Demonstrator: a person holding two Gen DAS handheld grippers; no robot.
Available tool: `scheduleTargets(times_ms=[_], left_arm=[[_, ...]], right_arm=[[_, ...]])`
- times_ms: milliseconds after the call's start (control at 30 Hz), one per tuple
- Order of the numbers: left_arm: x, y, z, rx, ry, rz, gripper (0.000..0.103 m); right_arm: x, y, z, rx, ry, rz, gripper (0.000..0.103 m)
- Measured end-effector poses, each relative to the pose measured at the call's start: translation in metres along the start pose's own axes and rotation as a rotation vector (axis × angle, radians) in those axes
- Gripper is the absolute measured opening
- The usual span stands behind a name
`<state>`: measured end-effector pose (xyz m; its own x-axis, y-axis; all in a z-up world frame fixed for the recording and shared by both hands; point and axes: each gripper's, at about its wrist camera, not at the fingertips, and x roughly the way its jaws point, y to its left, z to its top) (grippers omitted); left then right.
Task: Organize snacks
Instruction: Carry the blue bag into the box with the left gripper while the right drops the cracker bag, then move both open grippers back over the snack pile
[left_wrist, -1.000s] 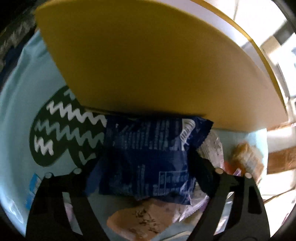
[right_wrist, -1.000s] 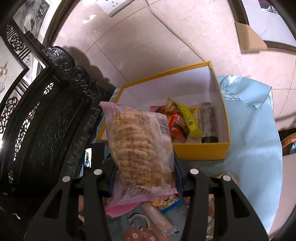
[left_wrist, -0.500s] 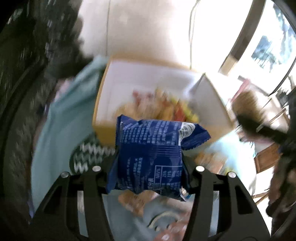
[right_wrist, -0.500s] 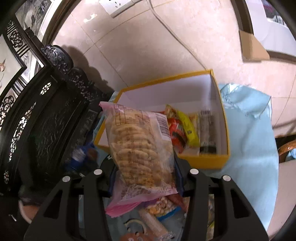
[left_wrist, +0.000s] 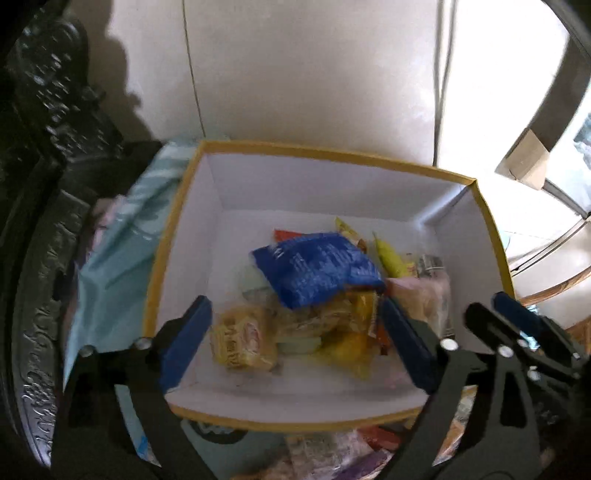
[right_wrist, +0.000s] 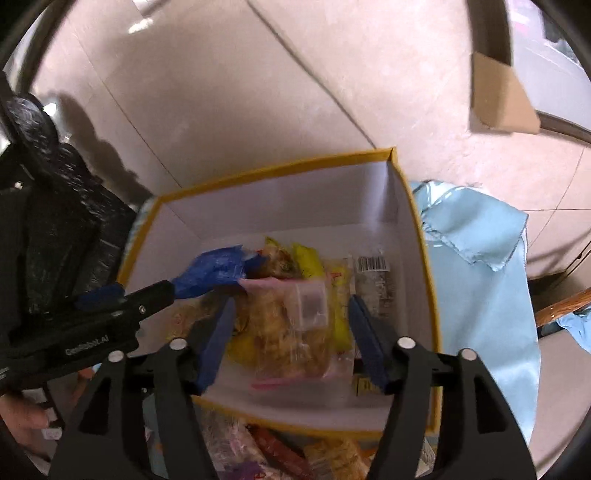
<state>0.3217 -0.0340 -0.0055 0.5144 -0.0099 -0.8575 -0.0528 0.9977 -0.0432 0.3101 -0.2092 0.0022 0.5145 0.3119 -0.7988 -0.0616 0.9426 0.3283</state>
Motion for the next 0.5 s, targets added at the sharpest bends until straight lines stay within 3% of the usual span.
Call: scheduleTargets(times_ms=[133, 333, 500], left_arm=[[-0.024, 0.006, -0.021, 0.005, -0.025, -0.002, 0.095], [-0.06, 0.027, -0.07, -0.024, -0.043, -0.011, 0.095], [-0.066, 0.037, -0.127, 0.003, 0.02, 0.016, 0.096]], right_arm=[[-0.028, -0.008, -0.019, 0.033, -0.008, 0.064, 0.066], [-0.071, -0.011, -0.054, 0.024, -0.049, 0.085, 0.071], [-0.087, -0.025, -0.106, 0.042, 0.018, 0.077, 0.073]])
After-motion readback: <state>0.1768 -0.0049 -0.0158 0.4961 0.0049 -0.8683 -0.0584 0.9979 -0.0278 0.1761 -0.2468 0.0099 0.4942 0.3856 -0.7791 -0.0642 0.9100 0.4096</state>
